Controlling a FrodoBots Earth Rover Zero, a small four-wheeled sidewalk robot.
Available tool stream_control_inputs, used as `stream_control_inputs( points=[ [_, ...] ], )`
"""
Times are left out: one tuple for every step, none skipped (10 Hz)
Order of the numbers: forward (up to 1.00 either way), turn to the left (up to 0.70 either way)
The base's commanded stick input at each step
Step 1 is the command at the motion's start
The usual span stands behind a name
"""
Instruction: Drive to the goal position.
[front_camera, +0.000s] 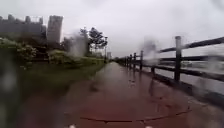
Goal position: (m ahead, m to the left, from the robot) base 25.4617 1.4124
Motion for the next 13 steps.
stream_control_inputs(
  points=[
    [1.0,0.0],
    [1.0,0.0],
    [1.0,0.0],
    [1.0,0.0],
    [1.0,0.0],
    [1.0,0.0],
    [1.0,0.0],
    [1.0,0.0],
    [1.0,0.0],
    [1.0,0.0],
    [1.0,0.0],
    [1.0,0.0],
    [1.0,0.0]
  ],
)
